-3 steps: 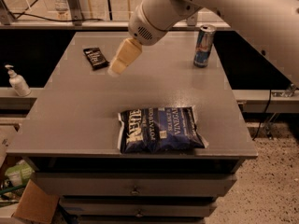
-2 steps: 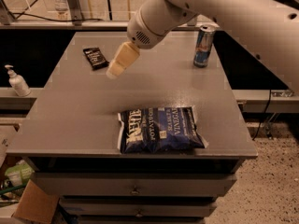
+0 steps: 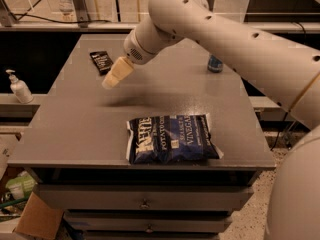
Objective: Pick rxbar chocolate
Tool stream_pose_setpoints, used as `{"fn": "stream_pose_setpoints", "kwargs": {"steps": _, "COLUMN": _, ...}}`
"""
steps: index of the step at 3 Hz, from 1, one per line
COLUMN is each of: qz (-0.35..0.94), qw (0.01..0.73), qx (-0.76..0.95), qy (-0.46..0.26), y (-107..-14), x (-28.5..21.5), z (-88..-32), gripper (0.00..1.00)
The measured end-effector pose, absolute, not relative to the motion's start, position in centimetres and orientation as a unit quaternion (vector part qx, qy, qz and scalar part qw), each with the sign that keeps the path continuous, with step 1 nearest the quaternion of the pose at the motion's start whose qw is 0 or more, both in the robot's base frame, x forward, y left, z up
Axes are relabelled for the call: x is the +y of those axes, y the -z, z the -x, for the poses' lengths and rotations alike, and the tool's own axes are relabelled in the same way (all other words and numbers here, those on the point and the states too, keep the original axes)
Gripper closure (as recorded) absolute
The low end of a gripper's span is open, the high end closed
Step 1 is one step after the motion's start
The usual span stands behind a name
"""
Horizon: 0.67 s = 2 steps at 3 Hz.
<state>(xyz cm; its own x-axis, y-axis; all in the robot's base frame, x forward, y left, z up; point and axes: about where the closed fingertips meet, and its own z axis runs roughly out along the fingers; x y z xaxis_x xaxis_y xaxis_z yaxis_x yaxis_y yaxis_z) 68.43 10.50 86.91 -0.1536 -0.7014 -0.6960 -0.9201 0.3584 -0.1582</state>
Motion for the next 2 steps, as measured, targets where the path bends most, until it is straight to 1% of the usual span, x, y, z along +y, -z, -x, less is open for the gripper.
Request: {"fn": "stream_pose_setpoints", "kwargs": {"steps": 2, "qz": 0.497, "qw": 0.362, "qx": 0.768, "qy": -0.178, "y": -82.7, "x": 13.3, "z": -74.2, "gripper": 0.00}}
